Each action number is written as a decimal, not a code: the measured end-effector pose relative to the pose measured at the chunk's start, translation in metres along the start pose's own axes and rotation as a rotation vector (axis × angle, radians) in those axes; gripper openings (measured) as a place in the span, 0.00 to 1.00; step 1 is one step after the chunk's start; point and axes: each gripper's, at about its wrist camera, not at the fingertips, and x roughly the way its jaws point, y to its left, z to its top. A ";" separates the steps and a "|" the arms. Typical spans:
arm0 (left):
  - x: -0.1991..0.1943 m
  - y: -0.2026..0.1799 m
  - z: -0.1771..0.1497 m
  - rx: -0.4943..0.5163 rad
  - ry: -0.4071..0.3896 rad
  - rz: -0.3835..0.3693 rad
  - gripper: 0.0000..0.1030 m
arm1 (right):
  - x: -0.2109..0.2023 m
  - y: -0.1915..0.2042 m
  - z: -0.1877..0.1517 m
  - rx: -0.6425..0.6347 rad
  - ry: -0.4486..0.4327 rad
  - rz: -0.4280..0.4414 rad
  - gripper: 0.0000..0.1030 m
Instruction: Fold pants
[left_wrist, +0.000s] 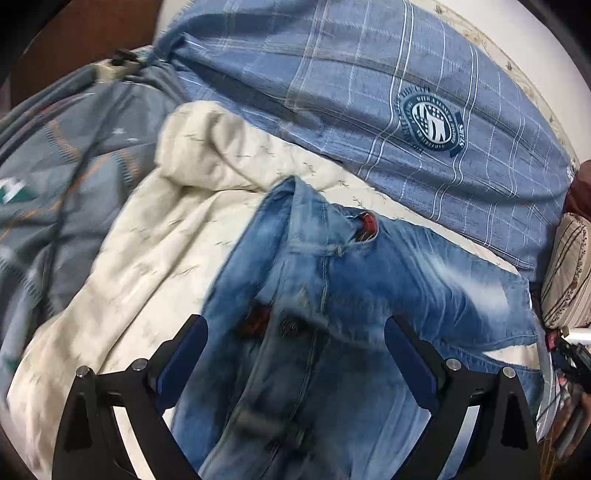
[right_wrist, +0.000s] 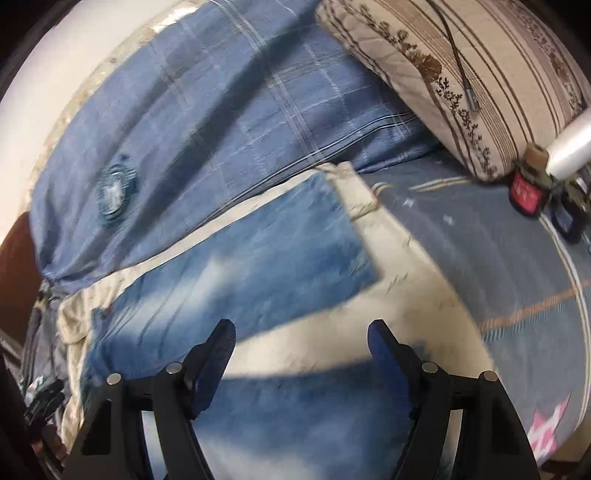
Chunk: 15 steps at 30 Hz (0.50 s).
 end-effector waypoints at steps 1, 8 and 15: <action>0.007 -0.004 0.002 0.007 0.000 0.014 0.94 | 0.008 -0.005 0.008 0.009 0.003 -0.016 0.75; 0.052 -0.013 0.014 0.015 0.072 0.034 0.94 | 0.064 -0.020 0.045 -0.008 0.072 -0.087 0.73; 0.077 -0.012 0.014 0.002 0.118 0.057 0.93 | 0.092 -0.004 0.043 -0.126 0.146 -0.198 0.14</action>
